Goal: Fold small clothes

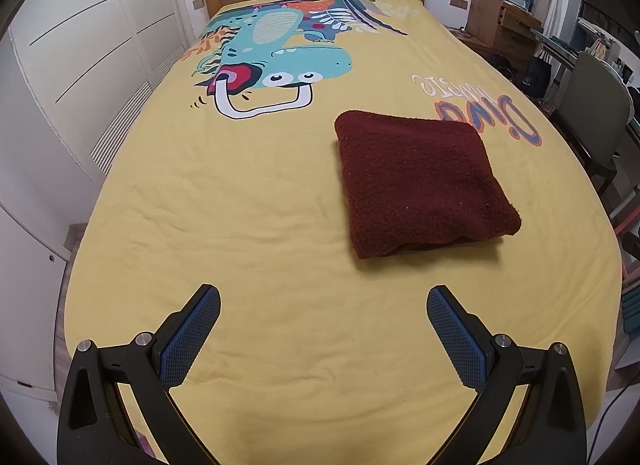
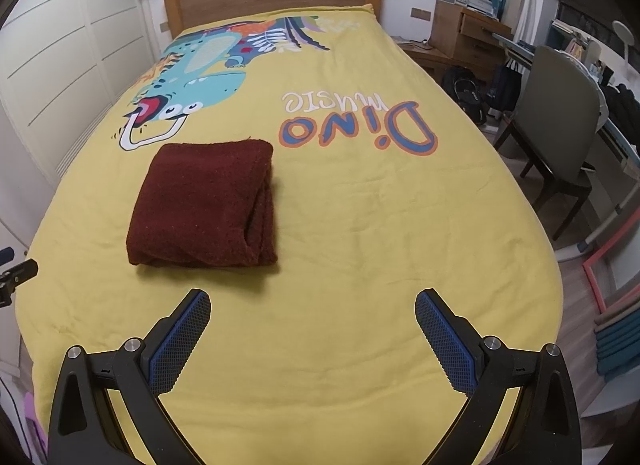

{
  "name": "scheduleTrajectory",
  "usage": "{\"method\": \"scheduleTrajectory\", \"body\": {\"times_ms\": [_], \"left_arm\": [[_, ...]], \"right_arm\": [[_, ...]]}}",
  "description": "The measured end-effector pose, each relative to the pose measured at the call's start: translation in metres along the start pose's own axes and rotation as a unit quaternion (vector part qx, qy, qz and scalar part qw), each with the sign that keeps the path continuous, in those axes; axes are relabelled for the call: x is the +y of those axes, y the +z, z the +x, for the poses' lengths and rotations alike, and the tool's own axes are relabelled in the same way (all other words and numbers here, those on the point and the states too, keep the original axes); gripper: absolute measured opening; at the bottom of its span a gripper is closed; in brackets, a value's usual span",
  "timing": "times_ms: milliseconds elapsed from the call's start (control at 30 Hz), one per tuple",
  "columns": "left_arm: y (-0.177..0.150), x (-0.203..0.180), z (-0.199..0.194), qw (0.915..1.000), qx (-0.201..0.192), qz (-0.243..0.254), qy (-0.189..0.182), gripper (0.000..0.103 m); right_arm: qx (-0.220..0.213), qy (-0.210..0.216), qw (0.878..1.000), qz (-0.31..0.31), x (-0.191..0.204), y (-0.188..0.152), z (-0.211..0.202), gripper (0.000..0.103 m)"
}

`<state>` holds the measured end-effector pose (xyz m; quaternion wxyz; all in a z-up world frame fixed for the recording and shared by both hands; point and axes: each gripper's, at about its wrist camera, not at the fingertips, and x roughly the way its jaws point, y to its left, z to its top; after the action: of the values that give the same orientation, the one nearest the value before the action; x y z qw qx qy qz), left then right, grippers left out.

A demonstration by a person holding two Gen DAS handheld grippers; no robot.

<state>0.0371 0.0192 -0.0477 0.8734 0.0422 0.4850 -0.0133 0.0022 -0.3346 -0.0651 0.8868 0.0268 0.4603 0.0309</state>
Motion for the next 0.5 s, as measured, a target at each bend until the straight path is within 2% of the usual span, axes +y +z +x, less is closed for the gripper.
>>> {"method": "scheduleTrajectory", "body": {"times_ms": [500], "left_arm": [[-0.0003,-0.0033,0.0002,1.0,-0.001,0.008,-0.003,0.102]], "right_arm": [[0.004,-0.002,1.0,0.002,-0.0011,-0.0036,0.0026,0.102]]}}
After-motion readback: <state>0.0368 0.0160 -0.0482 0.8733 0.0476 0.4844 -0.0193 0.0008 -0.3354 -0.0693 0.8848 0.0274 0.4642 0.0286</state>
